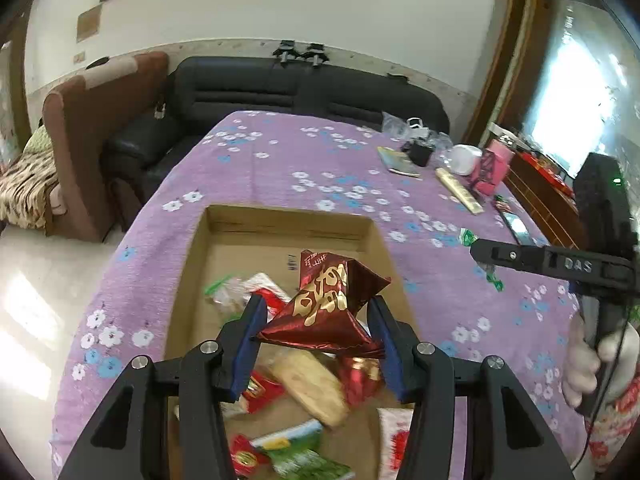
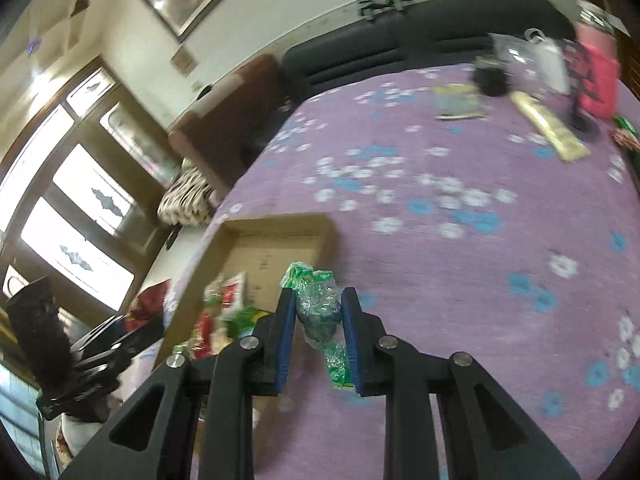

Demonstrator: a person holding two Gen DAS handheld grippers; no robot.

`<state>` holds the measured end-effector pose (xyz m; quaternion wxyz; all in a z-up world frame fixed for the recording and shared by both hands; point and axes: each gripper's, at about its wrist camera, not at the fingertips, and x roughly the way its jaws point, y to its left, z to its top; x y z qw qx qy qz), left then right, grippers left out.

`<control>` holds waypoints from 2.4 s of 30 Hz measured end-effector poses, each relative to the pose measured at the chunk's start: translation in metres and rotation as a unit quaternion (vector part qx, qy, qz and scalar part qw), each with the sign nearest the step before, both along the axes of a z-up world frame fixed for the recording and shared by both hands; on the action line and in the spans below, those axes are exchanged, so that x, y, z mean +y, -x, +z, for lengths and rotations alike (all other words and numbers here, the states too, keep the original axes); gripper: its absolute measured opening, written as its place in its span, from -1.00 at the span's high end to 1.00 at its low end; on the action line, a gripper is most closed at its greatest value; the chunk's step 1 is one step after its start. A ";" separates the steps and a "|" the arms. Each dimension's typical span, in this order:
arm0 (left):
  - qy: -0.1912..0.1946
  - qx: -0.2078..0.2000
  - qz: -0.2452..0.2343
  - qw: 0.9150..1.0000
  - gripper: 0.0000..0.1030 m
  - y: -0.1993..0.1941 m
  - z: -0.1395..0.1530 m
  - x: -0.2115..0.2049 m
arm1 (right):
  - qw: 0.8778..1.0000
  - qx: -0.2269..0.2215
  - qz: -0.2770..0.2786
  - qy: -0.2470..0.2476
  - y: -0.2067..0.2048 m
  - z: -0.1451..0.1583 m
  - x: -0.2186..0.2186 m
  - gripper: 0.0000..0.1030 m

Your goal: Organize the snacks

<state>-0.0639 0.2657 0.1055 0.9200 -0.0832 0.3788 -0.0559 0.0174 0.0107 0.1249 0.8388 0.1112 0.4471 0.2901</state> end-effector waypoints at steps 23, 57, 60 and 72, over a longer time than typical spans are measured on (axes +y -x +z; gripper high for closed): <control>0.059 0.063 0.036 0.996 -0.06 -0.049 -0.048 0.032 | 0.994 0.016 0.035 0.100 -0.016 -0.052 0.131 0.56; -0.014 -0.046 0.104 0.993 -0.63 0.021 0.002 0.010 | 0.997 -0.027 -0.016 0.073 0.018 -0.028 0.081 0.20; -0.026 -0.063 0.120 0.990 -0.74 0.036 0.009 0.004 | 0.996 -0.040 -0.020 0.070 0.031 -0.024 0.070 0.13; -0.094 -0.119 0.159 0.976 -0.94 0.090 0.033 -0.028 | 0.988 -0.108 -0.025 0.104 0.088 -0.021 0.050 -0.13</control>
